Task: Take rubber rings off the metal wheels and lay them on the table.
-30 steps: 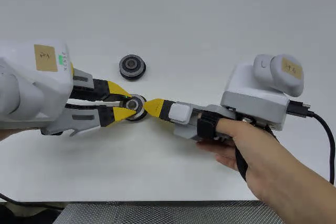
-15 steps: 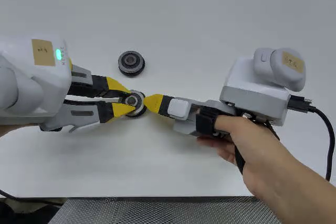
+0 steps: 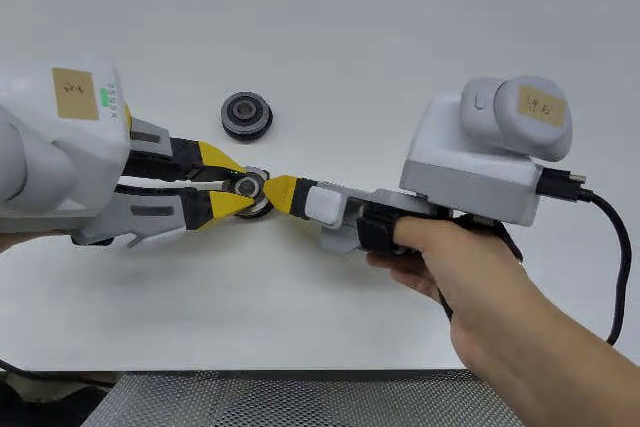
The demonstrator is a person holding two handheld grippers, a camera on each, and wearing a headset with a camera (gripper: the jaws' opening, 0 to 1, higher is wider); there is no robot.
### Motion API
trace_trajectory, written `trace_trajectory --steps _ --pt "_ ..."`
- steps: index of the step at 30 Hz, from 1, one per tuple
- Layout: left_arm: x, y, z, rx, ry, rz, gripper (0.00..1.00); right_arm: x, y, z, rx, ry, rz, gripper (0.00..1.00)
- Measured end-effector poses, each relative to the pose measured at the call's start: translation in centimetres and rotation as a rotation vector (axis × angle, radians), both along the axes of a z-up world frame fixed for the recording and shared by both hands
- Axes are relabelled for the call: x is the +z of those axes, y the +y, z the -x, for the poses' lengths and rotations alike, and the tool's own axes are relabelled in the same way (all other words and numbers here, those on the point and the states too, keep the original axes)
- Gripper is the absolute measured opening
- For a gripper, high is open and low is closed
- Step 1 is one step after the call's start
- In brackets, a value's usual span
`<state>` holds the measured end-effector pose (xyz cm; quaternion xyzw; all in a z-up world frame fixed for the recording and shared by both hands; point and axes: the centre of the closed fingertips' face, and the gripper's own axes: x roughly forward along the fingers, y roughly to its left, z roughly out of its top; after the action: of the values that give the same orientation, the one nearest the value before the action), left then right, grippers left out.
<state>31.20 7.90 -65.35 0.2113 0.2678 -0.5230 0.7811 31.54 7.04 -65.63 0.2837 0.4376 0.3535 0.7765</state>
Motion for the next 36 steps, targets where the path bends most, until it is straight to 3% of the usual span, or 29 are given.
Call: trace_trajectory --steps 2,14,17,20,21,22,23,28,36 --pt "0.0 0.0 0.0 0.001 -0.001 0.001 0.12 0.0 0.0 0.0 0.02 -0.03 0.021 0.01" --pt "0.0 0.0 0.0 -0.002 -0.005 -0.001 0.12 0.0 0.4 0.1 0.059 -0.069 0.055 0.01" --pt "0.0 0.0 0.0 -0.004 -0.006 -0.003 0.12 0.2 0.6 0.1 0.067 -0.074 0.052 0.01" --pt "0.0 0.0 0.0 -0.005 -0.006 -0.003 0.13 0.9 1.6 0.4 0.085 -0.061 0.004 0.01" --pt "0.0 0.0 0.0 -0.006 -0.007 -0.003 0.13 0.6 1.5 0.4 0.079 -0.054 0.036 0.01" --pt "0.0 0.0 0.0 -0.006 -0.008 -0.005 0.13 0.4 1.4 0.3 0.103 -0.097 0.081 0.01" --pt "0.0 0.0 0.0 -0.005 -0.008 -0.005 0.13 0.5 1.6 0.2 0.102 -0.1 0.075 0.01" --pt "0.1 0.0 0.0 -0.006 -0.009 -0.006 0.13 0.7 1.2 0.2 0.079 -0.065 0.047 0.01" --pt "0.1 -0.1 0.0 -0.013 -0.008 -0.026 0.13 0.9 1.2 0.2 0.063 -0.067 0.04 0.01"
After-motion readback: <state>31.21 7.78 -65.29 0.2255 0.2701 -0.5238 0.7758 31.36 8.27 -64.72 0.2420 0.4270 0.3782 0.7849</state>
